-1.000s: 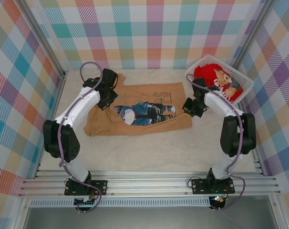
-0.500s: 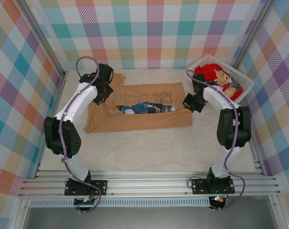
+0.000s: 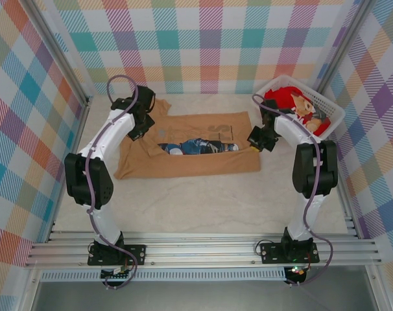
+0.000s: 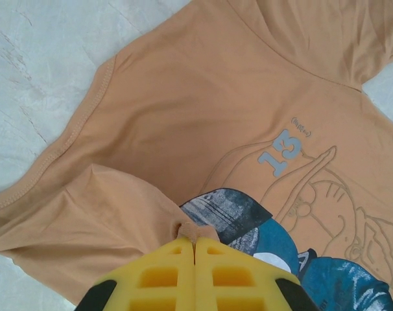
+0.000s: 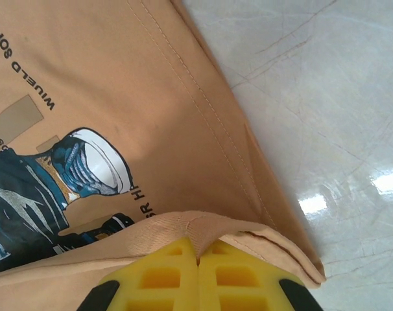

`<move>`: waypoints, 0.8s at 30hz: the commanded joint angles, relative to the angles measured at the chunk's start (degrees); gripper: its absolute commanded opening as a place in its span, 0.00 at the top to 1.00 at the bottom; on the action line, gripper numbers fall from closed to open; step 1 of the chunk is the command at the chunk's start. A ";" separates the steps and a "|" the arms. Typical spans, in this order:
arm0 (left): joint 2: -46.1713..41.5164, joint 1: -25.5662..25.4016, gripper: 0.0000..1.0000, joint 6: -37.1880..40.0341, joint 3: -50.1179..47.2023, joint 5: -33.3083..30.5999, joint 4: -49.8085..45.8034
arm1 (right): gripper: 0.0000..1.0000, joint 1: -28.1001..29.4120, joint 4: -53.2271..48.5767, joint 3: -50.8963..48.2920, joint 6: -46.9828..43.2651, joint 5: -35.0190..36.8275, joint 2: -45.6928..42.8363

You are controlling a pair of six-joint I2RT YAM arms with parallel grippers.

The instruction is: Fold and stack the t-shirts

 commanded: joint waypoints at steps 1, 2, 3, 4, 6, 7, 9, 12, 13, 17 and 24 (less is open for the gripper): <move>1.58 1.16 1.00 1.08 2.49 -1.95 -0.06 | 1.00 -0.40 -1.17 1.95 -1.32 0.14 1.55; 2.05 1.23 1.00 1.10 2.51 -2.07 -0.21 | 1.00 -0.39 -1.24 2.18 -1.31 0.00 2.03; 2.36 1.25 1.00 1.08 2.52 -2.17 -0.19 | 1.00 -0.40 -1.26 2.43 -1.31 -0.16 2.41; 2.69 1.34 1.00 1.18 2.60 -2.17 -0.16 | 1.00 -0.39 -1.34 2.77 -1.40 -0.29 2.88; 3.25 1.60 1.00 1.30 2.67 -2.05 0.09 | 1.00 -0.42 -1.51 3.36 -1.48 -0.20 3.68; 3.53 1.69 1.00 1.36 2.85 -2.08 0.11 | 1.00 -0.41 -1.60 3.63 -1.49 0.00 4.04; 4.22 1.86 1.00 1.63 3.25 -1.69 0.38 | 1.00 -0.40 -1.87 4.11 -1.49 0.22 4.58; 5.36 2.21 1.00 1.70 4.21 -0.97 0.50 | 1.00 -0.40 -1.95 4.47 -1.29 0.77 5.33; 5.83 2.35 1.00 2.01 4.44 -0.21 1.10 | 1.00 -0.40 -2.05 4.56 -1.23 1.02 5.60; 9.42 4.47 0.71 3.82 8.02 7.24 2.41 | 0.75 -0.42 -0.44 4.56 -2.08 0.59 4.95; 4.62 10.14 0.38 4.97 6.09 9.03 -3.14 | 0.60 0.20 -0.48 1.02 -4.69 1.81 -4.23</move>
